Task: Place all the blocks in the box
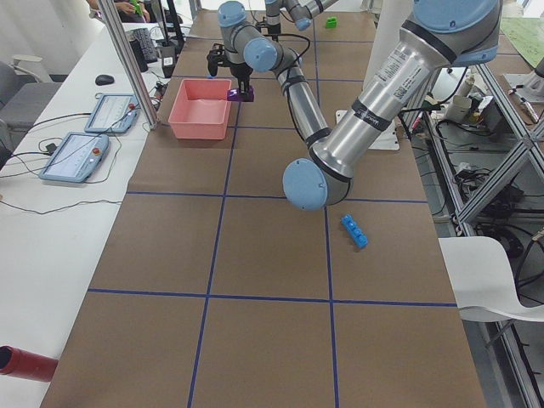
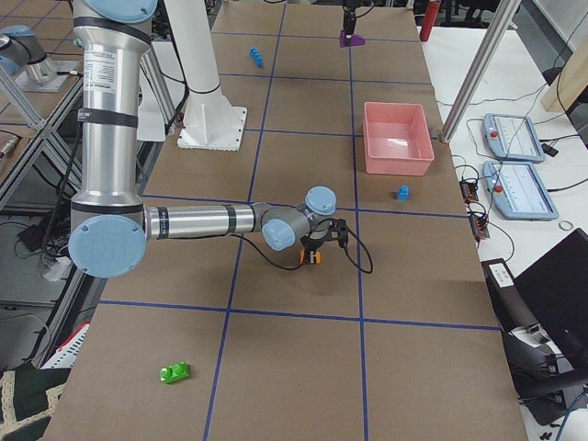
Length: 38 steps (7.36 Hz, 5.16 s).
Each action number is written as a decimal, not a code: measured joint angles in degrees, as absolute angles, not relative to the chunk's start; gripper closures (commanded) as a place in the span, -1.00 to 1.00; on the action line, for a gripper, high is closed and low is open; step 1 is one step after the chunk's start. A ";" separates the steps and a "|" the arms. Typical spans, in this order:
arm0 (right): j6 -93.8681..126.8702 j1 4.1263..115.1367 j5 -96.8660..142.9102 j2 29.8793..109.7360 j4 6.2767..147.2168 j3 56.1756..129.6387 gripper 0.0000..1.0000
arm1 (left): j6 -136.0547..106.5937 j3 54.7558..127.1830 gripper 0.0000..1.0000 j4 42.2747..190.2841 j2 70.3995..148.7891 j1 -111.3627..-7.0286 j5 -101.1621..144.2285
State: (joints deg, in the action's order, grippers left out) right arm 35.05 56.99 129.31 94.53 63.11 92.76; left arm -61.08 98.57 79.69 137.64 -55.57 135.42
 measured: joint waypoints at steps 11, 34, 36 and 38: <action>41.20 74.20 148.15 63.89 83.89 95.56 1.00 | -79.14 61.10 -1.00 122.51 150.04 -47.23 118.68; 46.63 53.93 109.74 46.48 56.74 54.29 -0.79 | -41.31 128.46 -1.00 96.04 87.19 -45.44 125.95; 46.54 52.88 109.84 46.58 57.03 53.02 0.49 | -41.31 128.36 -0.99 96.04 87.18 -45.44 125.96; 46.48 52.88 110.06 46.69 57.21 52.79 1.00 | -41.31 128.28 -0.99 96.06 87.15 -45.44 126.02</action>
State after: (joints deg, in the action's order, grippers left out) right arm 46.48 52.88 110.06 46.69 57.21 52.79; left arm -41.31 128.28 96.06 87.15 -45.44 126.02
